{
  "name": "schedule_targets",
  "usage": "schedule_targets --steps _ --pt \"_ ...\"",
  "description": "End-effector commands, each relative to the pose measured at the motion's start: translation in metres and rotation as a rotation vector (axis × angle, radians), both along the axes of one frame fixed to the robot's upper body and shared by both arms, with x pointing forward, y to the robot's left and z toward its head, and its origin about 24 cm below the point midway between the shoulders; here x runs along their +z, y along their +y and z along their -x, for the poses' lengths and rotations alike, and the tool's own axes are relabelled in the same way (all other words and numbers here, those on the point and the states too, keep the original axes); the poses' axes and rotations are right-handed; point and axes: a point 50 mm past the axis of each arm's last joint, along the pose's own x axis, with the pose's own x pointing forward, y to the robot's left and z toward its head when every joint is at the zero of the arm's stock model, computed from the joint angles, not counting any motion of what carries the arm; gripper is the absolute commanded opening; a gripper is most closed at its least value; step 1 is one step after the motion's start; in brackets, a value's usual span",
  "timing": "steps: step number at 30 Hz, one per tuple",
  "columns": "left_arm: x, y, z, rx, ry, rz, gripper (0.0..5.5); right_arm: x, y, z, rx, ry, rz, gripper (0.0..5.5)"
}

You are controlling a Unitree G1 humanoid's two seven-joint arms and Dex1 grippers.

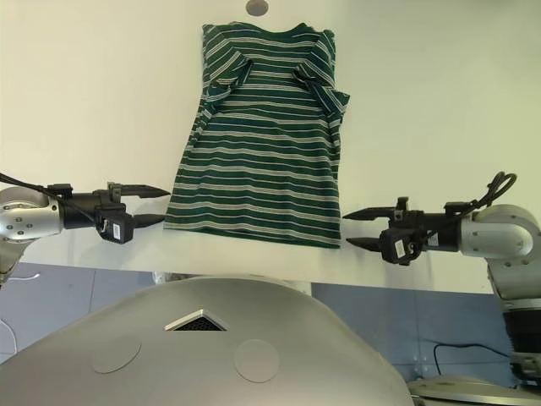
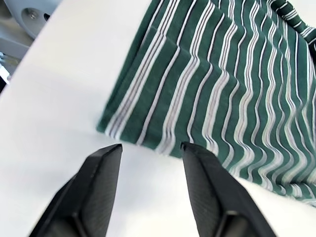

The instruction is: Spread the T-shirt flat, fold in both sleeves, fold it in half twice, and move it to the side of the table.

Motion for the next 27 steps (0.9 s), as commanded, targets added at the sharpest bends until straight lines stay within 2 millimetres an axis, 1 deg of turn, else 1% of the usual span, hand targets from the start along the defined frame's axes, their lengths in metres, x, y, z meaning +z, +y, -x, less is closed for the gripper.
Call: schedule_targets --steps 1,2,5,8,9,10,11,12,13,14,15,16,17,18,20,22,24,27 --pt "-0.007 -0.013 0.003 -0.049 0.002 -0.024 2.46 -0.015 0.012 0.007 0.019 -0.040 -0.013 2.20" --pt "-0.007 -0.016 0.002 -0.061 -0.009 -0.022 2.46 -0.018 0.013 0.007 0.030 -0.048 -0.005 2.20" --pt "-0.008 -0.023 0.000 -0.120 -0.043 -0.043 2.47 -0.025 0.010 0.008 0.056 -0.072 0.042 1.56" --pt "-0.008 -0.026 -0.002 -0.133 -0.035 -0.053 1.87 -0.030 0.006 0.008 0.080 -0.068 0.065 0.96" --pt "-0.007 -0.028 -0.001 -0.113 -0.002 -0.040 1.62 -0.031 0.007 0.008 0.063 -0.046 0.058 0.68" --pt "-0.004 -0.029 0.002 -0.071 0.097 -0.020 1.43 -0.030 0.008 0.008 0.030 -0.001 0.052 0.48" --pt "0.001 -0.029 0.005 -0.034 0.204 -0.001 1.30 -0.028 0.009 0.008 -0.015 0.087 0.046 0.32" --pt "0.007 -0.028 0.007 -0.002 0.316 0.008 1.06 -0.023 0.010 0.011 -0.041 0.207 0.040 0.05" --pt "0.013 -0.025 0.010 0.027 0.435 0.013 0.80 -0.015 0.011 0.017 -0.059 0.361 0.032 0.00" --pt "0.021 -0.023 0.011 0.058 0.547 0.028 0.71 -0.004 0.014 0.021 -0.069 0.504 0.008 0.00" --pt "0.028 -0.021 0.011 0.082 0.625 0.049 0.46 0.006 0.018 0.021 -0.081 0.600 -0.024 0.00" --pt "0.033 -0.021 0.010 0.097 0.672 0.062 0.32 0.012 0.021 0.020 -0.091 0.657 -0.044 0.00" --pt "0.039 -0.020 0.005 0.120 0.704 0.091 0.09 0.022 0.025 0.010 -0.122 0.694 -0.097 0.00" --pt "0.045 -0.020 -0.004 0.151 0.705 0.138 0.02 0.030 0.028 -0.002 -0.160 0.704 -0.157 0.00" --pt "0.058 -0.020 -0.027 0.214 0.691 0.241 0.02 0.044 0.032 -0.032 -0.252 0.686 -0.293 0.00" --pt "0.067 -0.021 -0.054 0.288 0.653 0.337 0.02 0.051 0.032 -0.062 -0.346 0.637 -0.409 0.00" --pt "0.075 -0.024 -0.094 0.394 0.575 0.451 0.02 0.053 0.027 -0.098 -0.465 0.599 -0.518 0.00" --pt "0.080 -0.034 -0.154 0.549 0.441 0.568 0.02 0.043 0.015 -0.147 -0.670 0.546 -0.649 0.00"
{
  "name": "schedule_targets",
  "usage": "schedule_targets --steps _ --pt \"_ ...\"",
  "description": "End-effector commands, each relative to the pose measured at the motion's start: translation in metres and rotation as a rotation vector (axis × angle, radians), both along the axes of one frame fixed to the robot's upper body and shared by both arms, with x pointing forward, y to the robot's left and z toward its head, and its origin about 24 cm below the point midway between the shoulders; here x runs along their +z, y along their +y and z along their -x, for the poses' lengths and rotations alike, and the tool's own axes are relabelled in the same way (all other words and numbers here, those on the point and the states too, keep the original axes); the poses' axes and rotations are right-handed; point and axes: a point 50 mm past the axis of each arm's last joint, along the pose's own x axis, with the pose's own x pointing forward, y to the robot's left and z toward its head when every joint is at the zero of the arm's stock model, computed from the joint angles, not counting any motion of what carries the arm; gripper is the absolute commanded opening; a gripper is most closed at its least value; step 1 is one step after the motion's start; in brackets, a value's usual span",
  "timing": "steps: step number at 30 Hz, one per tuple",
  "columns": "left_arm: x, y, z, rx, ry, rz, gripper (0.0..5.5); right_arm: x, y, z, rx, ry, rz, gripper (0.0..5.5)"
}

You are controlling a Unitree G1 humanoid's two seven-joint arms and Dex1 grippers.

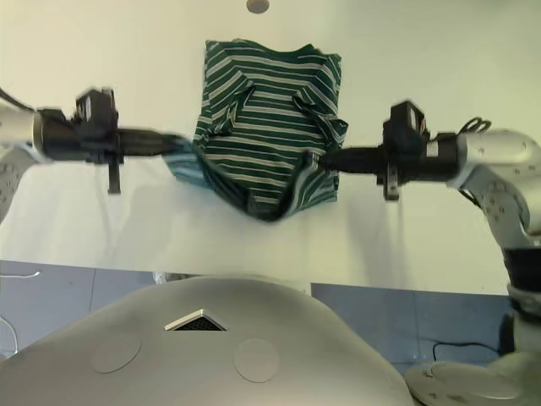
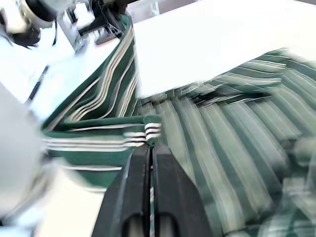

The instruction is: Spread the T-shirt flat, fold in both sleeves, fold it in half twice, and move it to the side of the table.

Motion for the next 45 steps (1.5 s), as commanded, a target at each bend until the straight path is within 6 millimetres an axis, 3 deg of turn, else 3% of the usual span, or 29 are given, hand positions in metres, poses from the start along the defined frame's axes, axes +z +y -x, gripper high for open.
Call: schedule_targets --steps 1,3,7,11,14,20,22,23,25,28,31,34,37,39,41,45 --pt "0.006 -0.011 -0.070 0.240 -0.085 0.031 0.02 -0.010 -0.013 -0.053 -0.268 -0.009 -0.047 0.00" --pt "0.007 -0.017 -0.098 0.334 -0.075 0.055 0.02 -0.014 -0.020 -0.071 -0.378 -0.020 -0.048 0.00" --pt "-0.009 -0.025 -0.123 0.414 -0.017 0.017 0.02 -0.021 -0.028 -0.093 -0.503 -0.039 0.012 0.00" --pt "-0.029 -0.027 -0.131 0.507 0.053 -0.067 0.02 -0.030 -0.030 -0.110 -0.641 -0.019 0.073 0.00" --pt "-0.037 -0.024 -0.134 0.584 0.069 -0.102 0.56 -0.036 -0.024 -0.114 -0.644 -0.020 0.100 0.52" --pt "-0.033 -0.006 -0.139 0.708 -0.111 -0.165 0.67 -0.025 -0.021 -0.121 -0.677 -0.217 0.109 0.39" --pt "-0.026 -0.016 -0.132 0.531 -0.104 -0.045 0.29 -0.020 -0.009 -0.120 -0.596 -0.300 0.119 0.03" --pt "-0.028 -0.024 -0.116 0.340 -0.049 -0.017 0.03 -0.023 0.000 -0.117 -0.513 -0.339 0.162 0.00" --pt "-0.039 -0.031 -0.077 0.034 0.061 -0.083 0.03 -0.040 0.015 -0.112 -0.389 -0.360 0.279 0.00" --pt "-0.057 -0.030 -0.045 -0.105 0.043 -0.372 0.03 -0.058 0.022 -0.116 -0.395 -0.378 0.423 0.00" --pt "-0.071 -0.036 -0.019 -0.188 0.056 -0.500 0.03 -0.070 0.024 -0.119 -0.399 -0.383 0.536 0.00" --pt "-0.092 -0.026 -0.014 -0.152 0.027 -0.680 0.03 -0.097 0.020 -0.100 -0.166 -0.325 0.730 0.00" --pt "-0.095 -0.007 -0.025 -0.178 -0.036 -0.856 0.03 -0.118 0.004 -0.051 0.305 -0.218 0.852 0.00" --pt "-0.087 0.006 -0.038 -0.196 -0.087 -0.937 0.03 -0.109 0.011 -0.016 0.545 -0.127 0.760 0.00" --pt "-0.077 0.011 -0.058 -0.188 -0.173 -1.004 0.03 -0.085 0.035 0.005 0.638 -0.116 0.591 0.00" --pt "-0.056 -0.005 -0.100 -0.068 -0.396 -0.985 0.03 -0.056 0.079 0.017 0.621 -0.163 0.414 0.00"
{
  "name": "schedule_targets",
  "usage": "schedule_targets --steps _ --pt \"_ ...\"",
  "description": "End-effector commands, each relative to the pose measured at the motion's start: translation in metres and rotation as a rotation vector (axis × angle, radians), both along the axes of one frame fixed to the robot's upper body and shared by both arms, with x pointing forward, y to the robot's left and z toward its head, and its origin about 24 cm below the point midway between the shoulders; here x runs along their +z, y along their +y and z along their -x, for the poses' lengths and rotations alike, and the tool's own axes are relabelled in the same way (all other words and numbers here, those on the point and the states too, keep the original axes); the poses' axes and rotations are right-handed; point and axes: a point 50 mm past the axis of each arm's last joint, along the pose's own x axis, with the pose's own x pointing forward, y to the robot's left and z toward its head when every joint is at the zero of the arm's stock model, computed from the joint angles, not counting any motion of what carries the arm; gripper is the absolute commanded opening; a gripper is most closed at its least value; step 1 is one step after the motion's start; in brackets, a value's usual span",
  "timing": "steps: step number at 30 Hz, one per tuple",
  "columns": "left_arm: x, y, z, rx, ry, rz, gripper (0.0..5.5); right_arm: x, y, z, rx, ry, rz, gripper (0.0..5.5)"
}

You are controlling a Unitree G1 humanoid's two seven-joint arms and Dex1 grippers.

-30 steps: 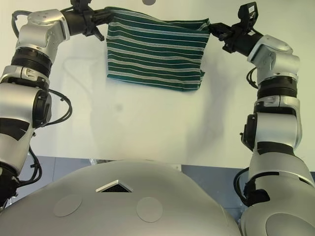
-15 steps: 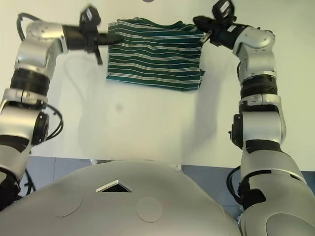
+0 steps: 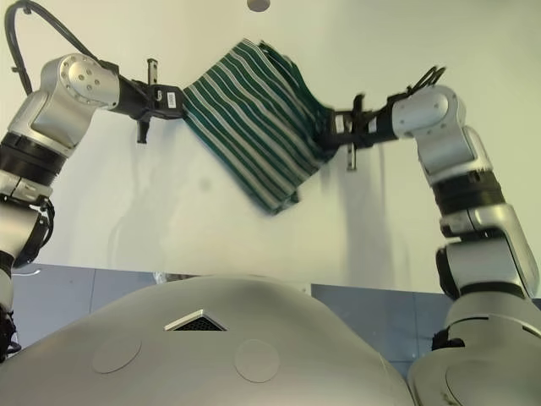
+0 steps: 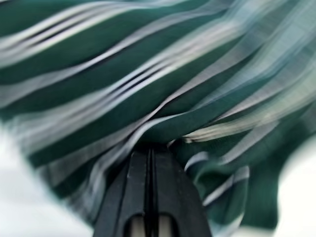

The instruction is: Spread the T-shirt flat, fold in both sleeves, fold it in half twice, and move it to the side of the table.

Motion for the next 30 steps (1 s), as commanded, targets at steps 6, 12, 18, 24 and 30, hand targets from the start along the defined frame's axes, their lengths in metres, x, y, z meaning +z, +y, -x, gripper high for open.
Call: schedule_targets --steps 6,12,18,24,30 --pt "0.024 0.007 -0.033 0.076 -0.279 0.212 0.03 0.027 0.050 0.002 -0.221 -0.070 -0.212 0.00" --pt "0.030 0.047 0.066 -0.073 -0.320 0.351 1.05 0.041 -0.009 0.041 -0.075 -0.317 -0.050 1.16" --pt "-0.013 0.049 0.151 -0.188 -0.204 0.271 1.77 0.015 -0.040 0.086 0.147 -0.353 0.038 1.93" --pt "-0.028 0.024 0.166 -0.238 -0.147 0.326 1.77 -0.007 -0.014 0.071 0.216 -0.642 -0.078 1.93" --pt "-0.025 0.002 0.160 -0.333 -0.168 0.346 1.77 -0.018 0.000 0.070 0.394 -0.734 -0.119 1.93"
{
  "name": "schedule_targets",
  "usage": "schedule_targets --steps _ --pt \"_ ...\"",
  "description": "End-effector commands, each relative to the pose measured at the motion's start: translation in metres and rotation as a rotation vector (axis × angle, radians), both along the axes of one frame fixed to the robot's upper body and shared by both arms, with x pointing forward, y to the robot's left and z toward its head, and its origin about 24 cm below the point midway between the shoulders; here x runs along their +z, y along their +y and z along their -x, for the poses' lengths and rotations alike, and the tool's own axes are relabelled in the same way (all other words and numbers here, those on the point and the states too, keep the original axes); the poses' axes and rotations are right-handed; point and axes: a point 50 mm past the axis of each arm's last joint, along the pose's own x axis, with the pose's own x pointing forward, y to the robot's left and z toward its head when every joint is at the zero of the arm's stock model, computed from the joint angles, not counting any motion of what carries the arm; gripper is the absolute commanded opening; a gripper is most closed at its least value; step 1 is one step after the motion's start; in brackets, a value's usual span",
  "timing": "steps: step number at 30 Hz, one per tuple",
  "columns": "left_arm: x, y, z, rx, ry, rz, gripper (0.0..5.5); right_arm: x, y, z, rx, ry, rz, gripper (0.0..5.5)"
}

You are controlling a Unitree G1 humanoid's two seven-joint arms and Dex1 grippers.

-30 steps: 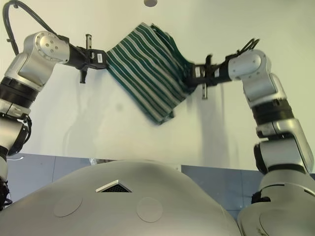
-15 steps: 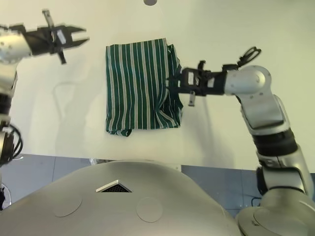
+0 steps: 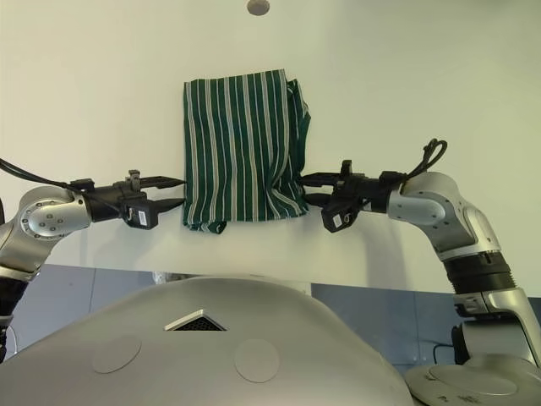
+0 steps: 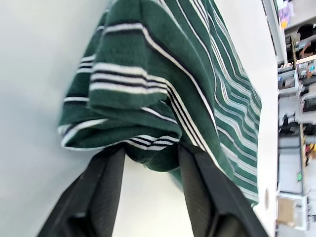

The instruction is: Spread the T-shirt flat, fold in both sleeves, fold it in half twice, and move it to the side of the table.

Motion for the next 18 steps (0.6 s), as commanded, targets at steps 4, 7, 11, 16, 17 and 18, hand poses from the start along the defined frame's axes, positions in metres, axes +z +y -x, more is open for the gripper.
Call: schedule_targets --steps 4,7,11,16,17,18 --pt "0.006 -0.024 -0.006 -0.116 -0.036 -0.011 1.77 0.000 0.010 0.002 0.146 -0.072 -0.005 1.93" --pt "0.012 -0.032 -0.006 -0.145 -0.027 -0.005 1.80 0.002 0.009 0.002 0.192 -0.072 0.015 1.75" --pt "0.021 -0.043 -0.006 -0.194 0.041 -0.015 1.08 0.000 0.015 0.006 0.110 0.079 -0.037 1.00" --pt "0.023 -0.024 0.011 -0.089 0.474 -0.050 0.13 0.019 0.013 0.009 -0.111 0.614 -0.083 0.12" --pt "0.026 -0.019 0.006 -0.017 0.582 0.005 0.02 0.027 0.013 0.006 -0.175 0.770 -0.131 0.10" --pt "0.028 -0.018 0.000 0.044 0.655 0.065 0.00 0.033 0.014 0.001 -0.225 0.887 -0.189 0.10"
